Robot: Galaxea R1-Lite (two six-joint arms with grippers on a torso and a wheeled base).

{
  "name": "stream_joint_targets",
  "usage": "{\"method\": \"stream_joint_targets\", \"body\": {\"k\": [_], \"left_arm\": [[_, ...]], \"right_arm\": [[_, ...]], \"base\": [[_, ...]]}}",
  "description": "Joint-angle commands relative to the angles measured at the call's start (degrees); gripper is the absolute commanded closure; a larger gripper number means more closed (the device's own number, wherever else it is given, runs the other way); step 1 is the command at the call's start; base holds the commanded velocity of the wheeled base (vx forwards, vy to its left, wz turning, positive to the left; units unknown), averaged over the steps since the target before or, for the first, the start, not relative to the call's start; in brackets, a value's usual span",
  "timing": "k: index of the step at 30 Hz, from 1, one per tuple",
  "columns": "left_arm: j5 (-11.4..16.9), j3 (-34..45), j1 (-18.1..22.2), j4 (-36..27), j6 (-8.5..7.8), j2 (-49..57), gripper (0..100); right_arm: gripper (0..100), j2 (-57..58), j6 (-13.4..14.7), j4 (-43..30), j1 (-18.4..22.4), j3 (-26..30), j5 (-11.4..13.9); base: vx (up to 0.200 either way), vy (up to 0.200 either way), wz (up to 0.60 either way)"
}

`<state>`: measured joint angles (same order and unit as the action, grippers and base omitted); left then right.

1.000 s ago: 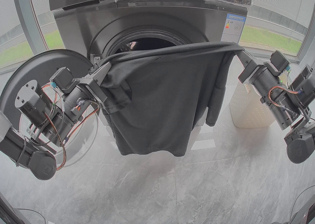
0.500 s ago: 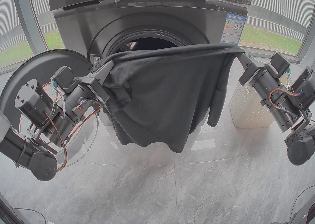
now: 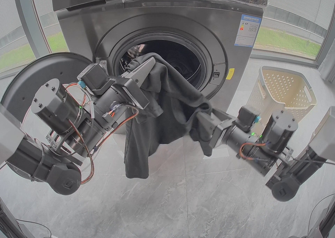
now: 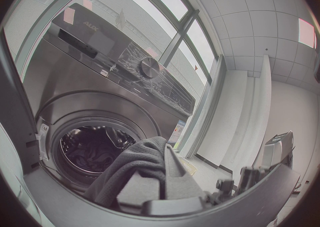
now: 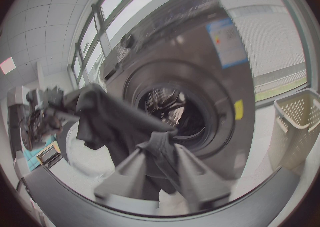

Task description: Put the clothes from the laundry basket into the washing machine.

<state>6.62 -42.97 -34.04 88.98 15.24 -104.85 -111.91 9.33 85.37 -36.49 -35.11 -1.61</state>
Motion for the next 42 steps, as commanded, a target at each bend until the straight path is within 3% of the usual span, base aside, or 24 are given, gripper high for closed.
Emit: {"method": "stream_joint_targets", "body": {"k": [1,4,9,17,19,24,26,29,31,32,35,42], "left_arm": [[0.15,-1.85,-1.03,0.32,-0.03,-1.85,100],[0.15,-2.2,-1.12,0.32,-0.03,-1.94,100],[0.06,-2.12,-1.12,0.32,-0.03,-1.94,100],[-0.03,-1.59,-1.74,0.41,-0.21,-1.23,100],[0.06,-1.59,-1.82,0.41,-0.21,-1.06,100],[0.06,-1.59,-2.35,0.41,-0.21,-1.14,100],[0.06,-1.5,-2.53,0.41,-0.21,-1.5,100],[0.06,-1.41,-2.61,0.41,-0.21,-1.85,100],[0.06,-1.41,-2.61,0.41,-0.21,-1.85,100],[0.15,-1.41,-2.61,0.41,-0.21,-1.94,100],[0.68,-1.41,-2.61,0.41,-0.21,-1.94,100],[0.85,-1.24,-3.67,0.41,-0.3,-1.76,100]], "right_arm": [[0,-6.3,-0.45,-0.38,-3.77,5.4,0.64],[0,-7.36,-1.06,-0.2,-4.73,10.41,2.31],[0,-9.29,-0.89,0.23,-4.12,11.29,2.58],[0,-11.66,-1.06,-0.73,2.38,0.57,2.14],[0,-14.39,-1.33,-1.08,4.85,-4.35,2.22],[0,-18.08,-2.82,-2.23,5.81,-11.21,3.02],[0,-21.16,-3.09,-2.31,5.02,-15.6,3.63],[0,-22.04,-3.17,-2.49,2.21,-17.71,3.72],[0,-22.04,-3.17,-2.49,2.21,-17.71,3.72],[0,-22.3,-3.26,-2.4,-0.34,-17.98,5.12],[0,-22.21,-3.44,-2.4,-2.8,-18.06,6.44],[0,-25.46,-4.14,-2.58,-3.94,-23.95,7.76]], "base": [[0.0,0.0,0.0],[0.0,0.0,0.0],[0.0,0.0,0.0],[0.0,0.0,0.0],[0.0,0.0,0.0],[0.0,0.0,0.0],[0.0,0.0,0.0],[0.0,0.0,0.0],[0.0,0.0,0.0],[0.0,0.0,0.0],[0.0,0.0,0.0],[0.0,0.0,0.0]]}}
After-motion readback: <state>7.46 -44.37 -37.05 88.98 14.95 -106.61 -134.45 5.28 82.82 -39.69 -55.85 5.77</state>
